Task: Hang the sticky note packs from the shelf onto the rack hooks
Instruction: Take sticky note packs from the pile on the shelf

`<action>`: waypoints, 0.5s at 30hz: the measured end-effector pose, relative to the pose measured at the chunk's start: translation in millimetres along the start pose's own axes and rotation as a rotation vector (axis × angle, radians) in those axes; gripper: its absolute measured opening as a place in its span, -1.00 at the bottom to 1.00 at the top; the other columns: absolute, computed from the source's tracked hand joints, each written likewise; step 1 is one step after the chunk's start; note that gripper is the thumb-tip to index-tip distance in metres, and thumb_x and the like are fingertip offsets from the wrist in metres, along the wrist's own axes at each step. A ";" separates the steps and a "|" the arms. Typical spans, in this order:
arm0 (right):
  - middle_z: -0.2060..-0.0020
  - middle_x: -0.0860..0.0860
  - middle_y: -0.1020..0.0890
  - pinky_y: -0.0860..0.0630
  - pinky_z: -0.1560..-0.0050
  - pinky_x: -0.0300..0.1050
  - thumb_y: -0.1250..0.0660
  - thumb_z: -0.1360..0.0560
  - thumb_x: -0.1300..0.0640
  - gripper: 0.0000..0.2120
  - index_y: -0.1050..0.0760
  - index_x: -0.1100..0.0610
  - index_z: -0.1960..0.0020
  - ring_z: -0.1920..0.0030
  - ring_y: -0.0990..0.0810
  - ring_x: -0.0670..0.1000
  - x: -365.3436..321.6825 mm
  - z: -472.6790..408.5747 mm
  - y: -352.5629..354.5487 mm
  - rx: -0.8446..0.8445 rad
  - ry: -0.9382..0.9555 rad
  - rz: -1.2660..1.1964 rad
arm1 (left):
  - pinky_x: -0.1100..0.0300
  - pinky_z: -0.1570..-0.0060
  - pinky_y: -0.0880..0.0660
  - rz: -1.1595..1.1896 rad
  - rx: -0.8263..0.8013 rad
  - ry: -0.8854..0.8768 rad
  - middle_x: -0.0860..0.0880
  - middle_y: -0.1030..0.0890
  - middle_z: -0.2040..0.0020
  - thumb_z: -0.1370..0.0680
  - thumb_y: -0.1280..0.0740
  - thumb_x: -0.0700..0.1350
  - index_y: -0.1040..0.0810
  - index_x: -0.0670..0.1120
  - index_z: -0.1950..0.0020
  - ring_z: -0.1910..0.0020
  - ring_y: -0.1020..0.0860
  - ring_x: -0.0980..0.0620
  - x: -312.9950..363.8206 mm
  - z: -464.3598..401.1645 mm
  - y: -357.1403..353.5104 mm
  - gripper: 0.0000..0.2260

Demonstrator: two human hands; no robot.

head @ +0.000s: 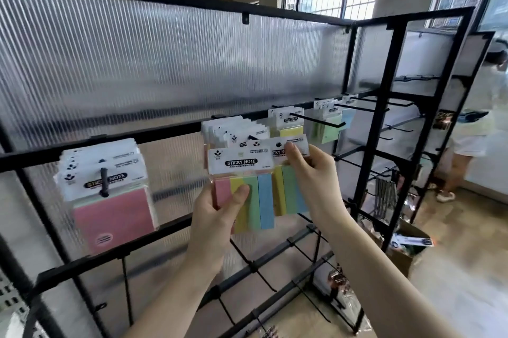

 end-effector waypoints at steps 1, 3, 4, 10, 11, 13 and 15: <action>0.35 0.00 -0.62 -0.40 0.34 -0.22 -0.32 -0.55 0.00 -0.75 -0.55 0.13 0.23 0.34 -0.52 -0.06 1.3 -2.4 1.1 -0.017 0.004 -0.002 | 0.31 0.15 -0.56 -0.007 0.008 -0.006 0.04 -0.68 0.08 -0.34 -0.45 0.14 -0.58 0.06 0.01 0.06 -0.64 0.09 -1.0 0.2 -1.2 -0.71; 0.42 -0.05 -0.58 -0.35 0.41 -0.31 -0.33 -0.54 0.03 -0.73 -0.55 0.19 0.23 0.42 -0.47 -0.14 6.7 -8.4 2.4 -0.041 0.018 0.003 | 0.35 0.16 -0.54 -0.047 0.024 -0.017 0.05 -0.68 0.08 -0.37 -0.43 0.13 -0.60 0.14 0.06 0.07 -0.64 0.11 -3.8 0.2 -3.5 -0.81; 0.45 -0.06 -0.54 -0.31 0.43 -0.31 -0.34 -0.54 0.03 -0.70 -0.55 0.25 0.22 0.46 -0.41 -0.15 10.4 -11.8 2.3 -0.058 0.025 0.014 | 0.37 0.15 -0.53 -0.077 0.034 -0.022 0.05 -0.68 0.08 -0.38 -0.44 0.14 -0.60 0.17 0.07 0.08 -0.63 0.12 -5.6 0.2 -4.6 -0.83; 0.38 -0.01 -0.46 -0.26 0.43 -0.37 -0.35 -0.53 0.03 -0.66 -0.49 0.35 0.09 0.44 -0.34 -0.18 31.3 -32.3 -10.8 -0.181 0.062 0.004 | 0.26 0.13 -0.48 -0.232 0.199 -0.059 0.07 -0.62 0.21 -0.30 -0.40 0.29 -0.57 0.20 0.11 0.22 -0.55 0.14 -15.9 -4.5 -0.1 -0.73; 0.31 -0.04 -0.51 -0.33 0.38 -0.42 -0.37 -0.51 0.04 -0.71 -0.49 0.29 0.03 0.41 -0.42 -0.22 33.9 -36.4 -13.5 -0.190 0.055 -0.019 | 0.31 0.15 -0.47 -0.265 0.221 -0.080 0.10 -0.61 0.23 -0.31 -0.38 0.30 -0.57 0.22 0.12 0.24 -0.55 0.18 -16.1 -5.8 0.5 -0.76; 0.15 -0.05 -0.56 -0.42 0.27 -0.46 -0.40 -0.49 0.06 -0.74 -0.45 0.16 -0.08 0.28 -0.52 -0.32 41.6 -44.3 -17.7 -0.201 0.030 -0.067 | 0.41 0.17 -0.46 -0.304 0.269 -0.102 0.15 -0.64 0.18 -0.39 -0.38 0.26 -0.56 0.23 0.07 0.20 -0.58 0.23 -16.2 -9.1 1.0 -0.80; 0.10 -0.04 -0.55 -0.43 0.23 -0.48 -0.41 -0.48 0.09 -0.72 -0.41 0.12 -0.11 0.25 -0.52 -0.36 51.3 -52.2 -21.0 -0.209 0.023 -0.077 | 0.43 0.16 -0.46 -0.307 0.338 -0.110 0.14 -0.66 0.12 -0.46 -0.40 0.16 -0.56 0.13 -0.01 0.14 -0.60 0.23 -16.8 -13.9 2.0 -0.80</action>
Point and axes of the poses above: each hand's wrist, its own z-axis away from the middle knuckle, its own y-axis out of the back of the hand, x = y × z, the point moved 2 cm from there along -z, towards the middle knuckle
